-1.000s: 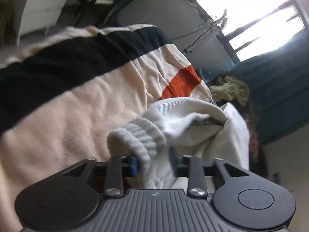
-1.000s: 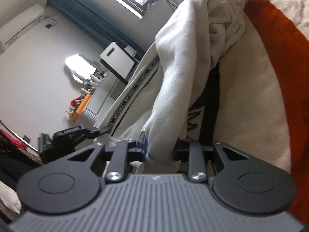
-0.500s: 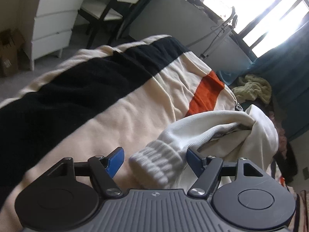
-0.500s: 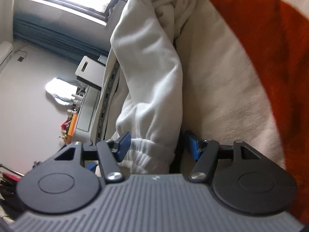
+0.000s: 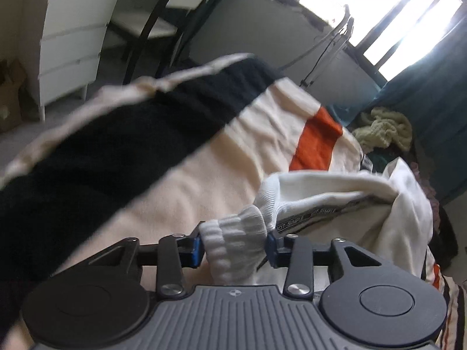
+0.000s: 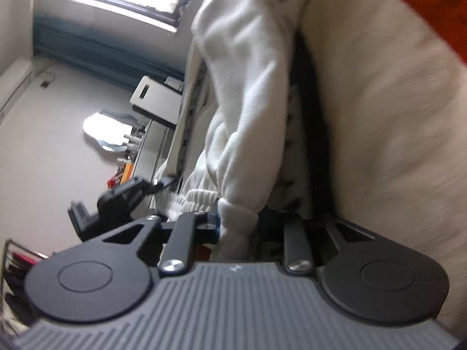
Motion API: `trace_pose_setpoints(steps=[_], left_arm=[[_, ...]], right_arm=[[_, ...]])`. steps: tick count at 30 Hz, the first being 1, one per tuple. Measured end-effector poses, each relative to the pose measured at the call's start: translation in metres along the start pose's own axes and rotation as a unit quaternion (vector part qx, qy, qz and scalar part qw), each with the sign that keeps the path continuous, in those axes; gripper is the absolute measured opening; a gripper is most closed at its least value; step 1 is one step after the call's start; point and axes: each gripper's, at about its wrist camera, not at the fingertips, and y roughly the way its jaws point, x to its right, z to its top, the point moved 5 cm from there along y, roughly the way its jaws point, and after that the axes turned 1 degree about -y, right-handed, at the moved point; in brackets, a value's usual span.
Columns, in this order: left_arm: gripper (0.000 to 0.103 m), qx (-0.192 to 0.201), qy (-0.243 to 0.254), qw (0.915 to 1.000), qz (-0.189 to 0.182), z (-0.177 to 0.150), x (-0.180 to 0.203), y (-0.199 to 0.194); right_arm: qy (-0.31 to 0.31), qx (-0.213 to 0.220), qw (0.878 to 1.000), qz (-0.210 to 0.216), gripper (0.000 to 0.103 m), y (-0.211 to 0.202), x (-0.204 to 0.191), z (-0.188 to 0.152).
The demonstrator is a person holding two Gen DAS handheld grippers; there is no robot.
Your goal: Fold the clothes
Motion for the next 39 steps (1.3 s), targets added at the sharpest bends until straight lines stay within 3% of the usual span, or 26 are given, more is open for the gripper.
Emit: trace_pose_setpoints(steps=[3, 9, 13, 17, 23, 26, 28, 29, 31, 36, 39], left_arm=[[0.039, 0.015, 0.018, 0.9997, 0.009, 0.035, 0.002, 0.001], [0.036, 0.043, 0.045, 0.9958, 0.068, 0.139, 0.005, 0.011], [0.035, 0.077, 0.074, 0.9885, 0.107, 0.214, 0.014, 0.022], [0.035, 0.090, 0.094, 0.9804, 0.148, 0.264, 0.016, 0.057], [0.037, 0.027, 0.084, 0.9834, 0.159, 0.263, -0.018, 0.124], [0.042, 0.023, 0.080, 0.9850, 0.151, 0.256, -0.023, 0.124], [0.049, 0.027, 0.089, 0.9844, 0.150, 0.254, -0.018, 0.111], [0.057, 0.030, 0.092, 0.9838, 0.150, 0.252, -0.015, 0.102], [0.070, 0.037, 0.095, 0.9842, 0.145, 0.242, -0.005, 0.080], [0.072, 0.056, 0.114, 0.9844, 0.121, 0.211, 0.041, 0.015], [0.075, 0.068, 0.144, 0.9823, 0.100, 0.185, 0.086, -0.022]], right_arm=[[-0.002, -0.008, 0.999, 0.032, 0.023, 0.026, -0.027, -0.011], [-0.027, -0.057, 0.995, 0.075, 0.022, 0.122, -0.101, -0.032], [-0.025, -0.073, 0.991, 0.108, 0.022, 0.194, -0.146, -0.032], [-0.023, -0.096, 0.988, 0.122, 0.023, 0.250, -0.167, -0.033], [-0.013, -0.148, 0.984, 0.102, 0.027, 0.276, -0.147, -0.044], [-0.016, -0.170, 0.981, 0.092, 0.030, 0.275, -0.149, -0.044], [-0.025, -0.182, 0.979, 0.086, 0.041, 0.269, -0.154, -0.044], [-0.028, -0.187, 0.978, 0.084, 0.049, 0.265, -0.157, -0.045], [-0.031, -0.190, 0.978, 0.080, 0.086, 0.250, -0.160, -0.048], [-0.108, -0.193, 0.972, 0.074, 0.087, 0.191, -0.172, -0.044], [-0.209, -0.149, 0.965, 0.045, 0.087, 0.139, -0.176, -0.022]])
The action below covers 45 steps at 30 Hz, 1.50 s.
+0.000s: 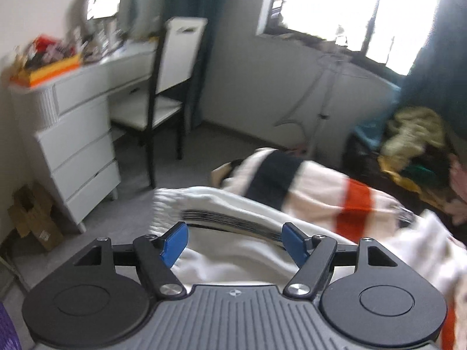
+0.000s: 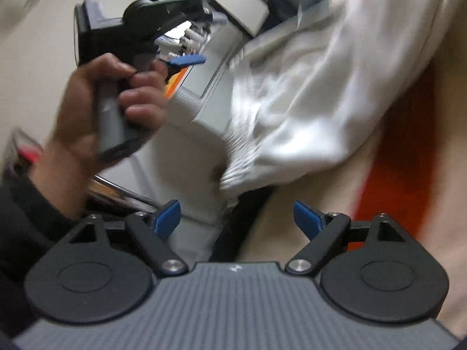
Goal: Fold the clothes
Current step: 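Lay the cuffs down and open both grippers, releasing the sweatpants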
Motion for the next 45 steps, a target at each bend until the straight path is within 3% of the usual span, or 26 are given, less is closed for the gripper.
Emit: trace_pose_setpoints(steps=[2, 5, 9, 11, 15, 16, 19, 22, 26, 32, 36, 42, 45], left_arm=[[0.081, 0.017, 0.014, 0.9995, -0.022, -0.007, 0.030, -0.035], [0.081, 0.038, 0.019, 0.9972, -0.062, -0.026, 0.073, -0.078], [0.087, 0.058, 0.010, 0.9903, -0.126, -0.074, 0.129, -0.123], [0.087, 0.065, 0.010, 0.9854, -0.157, -0.102, 0.152, -0.137], [0.087, 0.065, 0.024, 0.9809, -0.182, -0.156, 0.194, -0.150], [0.087, 0.065, 0.028, 0.9797, -0.188, -0.169, 0.204, -0.153], [0.087, 0.125, 0.080, 0.9714, -0.185, -0.196, 0.230, -0.169], [0.087, 0.162, 0.126, 0.9622, -0.180, -0.217, 0.250, -0.174], [0.087, 0.175, 0.122, 0.9577, -0.193, -0.234, 0.244, -0.160], [0.087, 0.129, 0.118, 0.9657, -0.192, -0.253, 0.219, -0.117], [0.087, 0.136, 0.135, 0.9652, -0.178, -0.253, 0.216, -0.104], [0.095, 0.137, 0.070, 0.9630, -0.221, -0.244, 0.202, -0.103], [0.095, 0.146, 0.071, 0.9656, -0.203, -0.241, 0.199, -0.103]], right_arm=[[-0.042, 0.034, 0.998, -0.045, 0.087, -0.050, 0.006, 0.005], [-0.067, 0.088, 0.989, -0.095, 0.087, -0.123, 0.026, 0.017], [-0.109, 0.163, 0.967, -0.160, 0.087, -0.214, 0.047, 0.024], [-0.132, 0.197, 0.953, -0.189, 0.087, -0.245, 0.054, 0.023], [-0.148, 0.240, 0.931, -0.230, 0.087, -0.283, 0.073, 0.016], [-0.151, 0.246, 0.928, -0.235, 0.087, -0.289, 0.076, 0.014], [-0.172, 0.260, 0.916, -0.250, 0.086, -0.304, 0.084, 0.009], [-0.190, 0.282, 0.902, -0.266, 0.086, -0.314, 0.091, 0.003], [-0.180, 0.298, 0.890, -0.293, 0.086, -0.314, 0.107, -0.007], [-0.146, 0.302, 0.883, -0.329, 0.086, -0.306, 0.127, -0.004], [-0.154, 0.310, 0.875, -0.339, 0.086, -0.302, 0.129, -0.001], [-0.154, 0.307, 0.876, -0.339, 0.086, -0.300, 0.130, -0.001], [-0.154, 0.306, 0.875, -0.343, 0.086, -0.300, 0.130, -0.002]])
